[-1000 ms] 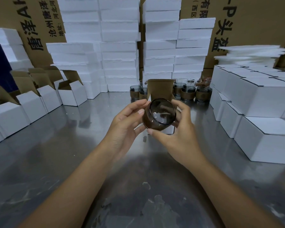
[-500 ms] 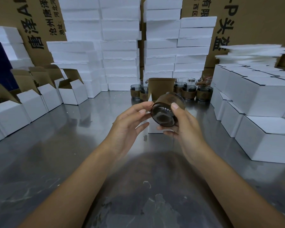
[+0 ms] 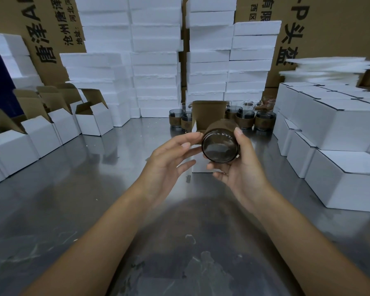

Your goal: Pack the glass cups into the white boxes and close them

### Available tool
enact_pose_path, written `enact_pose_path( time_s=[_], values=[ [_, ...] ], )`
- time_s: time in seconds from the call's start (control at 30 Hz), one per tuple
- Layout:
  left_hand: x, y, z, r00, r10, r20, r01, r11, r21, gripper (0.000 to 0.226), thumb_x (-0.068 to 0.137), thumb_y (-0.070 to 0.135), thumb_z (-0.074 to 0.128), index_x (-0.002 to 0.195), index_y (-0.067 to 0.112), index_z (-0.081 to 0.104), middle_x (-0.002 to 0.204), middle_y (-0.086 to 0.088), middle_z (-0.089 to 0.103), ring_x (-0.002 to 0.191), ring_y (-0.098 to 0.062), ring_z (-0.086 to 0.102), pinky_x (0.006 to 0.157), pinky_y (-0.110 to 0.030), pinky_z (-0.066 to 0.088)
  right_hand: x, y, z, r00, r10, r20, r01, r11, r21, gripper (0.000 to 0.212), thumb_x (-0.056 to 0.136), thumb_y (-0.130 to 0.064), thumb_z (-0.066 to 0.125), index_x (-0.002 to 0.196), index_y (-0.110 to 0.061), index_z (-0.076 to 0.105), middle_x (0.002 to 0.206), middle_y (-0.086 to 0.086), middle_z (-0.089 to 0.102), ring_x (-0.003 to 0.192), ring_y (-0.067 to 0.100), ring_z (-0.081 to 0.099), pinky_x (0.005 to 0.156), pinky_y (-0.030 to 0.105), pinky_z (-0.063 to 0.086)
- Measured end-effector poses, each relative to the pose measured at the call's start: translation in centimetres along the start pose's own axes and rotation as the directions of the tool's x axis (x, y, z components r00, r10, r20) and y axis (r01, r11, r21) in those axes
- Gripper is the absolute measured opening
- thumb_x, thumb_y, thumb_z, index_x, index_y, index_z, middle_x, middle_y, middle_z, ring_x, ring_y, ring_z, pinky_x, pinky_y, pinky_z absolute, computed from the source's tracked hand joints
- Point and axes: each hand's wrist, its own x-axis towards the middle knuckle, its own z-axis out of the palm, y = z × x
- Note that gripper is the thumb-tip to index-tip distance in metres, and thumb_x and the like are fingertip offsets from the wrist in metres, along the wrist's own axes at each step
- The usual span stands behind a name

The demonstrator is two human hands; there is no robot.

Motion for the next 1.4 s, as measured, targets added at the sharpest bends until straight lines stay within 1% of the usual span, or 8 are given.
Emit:
enact_pose_path(
  time_s=[0.2, 0.4, 0.67, 0.73, 0.83, 0.93, 1.1, 1.4],
  values=[
    [0.1, -0.2, -0.1, 0.998, 0.005, 0.057, -0.006, 1.000, 0.022, 0.042, 0.082, 0.027, 0.054, 0.122, 0.037, 0.055, 0.126, 0.011, 0.062, 0.116, -0.013, 0.058, 0.092, -0.032, 0.043, -0.1, 0.0, -0.2, 1.000, 0.007, 0.000, -0.007, 0.998, 0.056, 0.046, 0.093, -0.040, 0.046, 0.126, -0.010, 0.050, 0.099, 0.009, 0.065, 0.059, 0.015, 0.059, 0.049, 0.021, 0.045],
    [0.1, -0.2, -0.2, 0.997, 0.005, 0.082, -0.007, 1.000, 0.016, 0.042, 0.083, 0.027, 0.054, 0.124, 0.037, 0.054, 0.125, 0.010, 0.062, 0.116, -0.012, 0.058, 0.098, -0.036, 0.041, -0.1, 0.0, -0.2, 0.999, -0.029, 0.014, 0.029, 0.999, 0.041, 0.066, 0.071, -0.050, 0.060, 0.125, -0.013, 0.053, 0.095, 0.008, 0.066, 0.063, 0.012, 0.060, 0.054, 0.023, 0.046],
    [0.4, -0.7, 0.0, 0.997, 0.069, -0.035, -0.062, 0.982, 0.176, 0.032, 0.094, 0.010, 0.046, 0.112, 0.032, 0.062, 0.109, 0.008, 0.069, 0.104, -0.010, 0.062, 0.086, -0.028, 0.049, 0.0, 0.3, -0.3, 0.969, -0.229, -0.093, 0.222, 0.972, -0.081, 0.052, 0.064, -0.045, 0.072, 0.113, -0.038, 0.054, 0.103, -0.006, 0.068, 0.087, 0.010, 0.068, 0.060, 0.022, 0.048],
    [0.2, -1.2, 0.2, 0.986, 0.144, -0.085, -0.100, 0.916, 0.389, 0.038, 0.098, 0.003, 0.038, 0.106, 0.033, 0.061, 0.098, 0.007, 0.069, 0.093, -0.005, 0.061, 0.079, -0.018, 0.049, -0.1, 0.3, -0.3, 0.932, -0.327, -0.154, 0.304, 0.940, -0.155, 0.064, 0.061, -0.048, 0.080, 0.117, -0.038, 0.052, 0.104, -0.012, 0.065, 0.092, 0.006, 0.066, 0.067, 0.021, 0.052],
    [-0.2, -2.3, 0.4, 0.975, 0.221, 0.014, -0.146, 0.595, 0.790, 0.032, 0.099, 0.014, 0.041, 0.115, 0.037, 0.055, 0.103, 0.011, 0.056, 0.090, -0.005, 0.055, 0.074, -0.007, 0.040, -0.3, 0.6, -0.3, 0.872, -0.458, -0.171, 0.402, 0.871, -0.282, 0.070, 0.063, -0.039, 0.082, 0.122, -0.027, 0.047, 0.098, -0.022, 0.061, 0.090, -0.011, 0.060, 0.075, 0.010, 0.050],
    [0.1, -3.0, 0.3, 0.977, 0.211, 0.017, -0.103, 0.402, 0.910, 0.038, 0.097, 0.028, 0.044, 0.133, 0.039, 0.042, 0.109, 0.014, 0.042, 0.096, -0.006, 0.050, 0.073, -0.007, 0.036, -0.3, 1.0, -0.2, 0.841, -0.525, -0.130, 0.452, 0.815, -0.364, 0.065, 0.066, -0.021, 0.083, 0.118, -0.026, 0.043, 0.104, -0.019, 0.057, 0.094, -0.010, 0.058, 0.078, 0.006, 0.045],
    [1.1, -3.3, 0.0, 0.975, 0.221, -0.008, -0.063, 0.313, 0.948, 0.048, 0.097, 0.031, 0.045, 0.141, 0.044, 0.030, 0.107, 0.011, 0.037, 0.090, -0.008, 0.052, 0.063, -0.005, 0.036, -0.1, 1.0, -0.4, 0.791, -0.606, -0.086, 0.501, 0.721, -0.478, 0.065, 0.065, -0.020, 0.084, 0.106, -0.043, 0.039, 0.123, 0.000, 0.049, 0.113, 0.009, 0.052, 0.091, 0.017, 0.047],
    [1.2, -3.1, 0.5, 0.951, 0.310, -0.016, -0.085, 0.310, 0.947, 0.027, 0.095, 0.030, 0.048, 0.122, 0.026, 0.050, 0.107, 0.008, 0.050, 0.092, -0.006, 0.047, 0.075, -0.021, 0.039, -0.3, 0.8, -0.6, 0.772, -0.635, -0.029, 0.514, 0.650, -0.559, 0.066, 0.066, -0.034, 0.083, 0.122, -0.034, 0.048, 0.117, -0.022, 0.055, 0.114, -0.005, 0.048, 0.089, -0.001, 0.033]
  ],
)
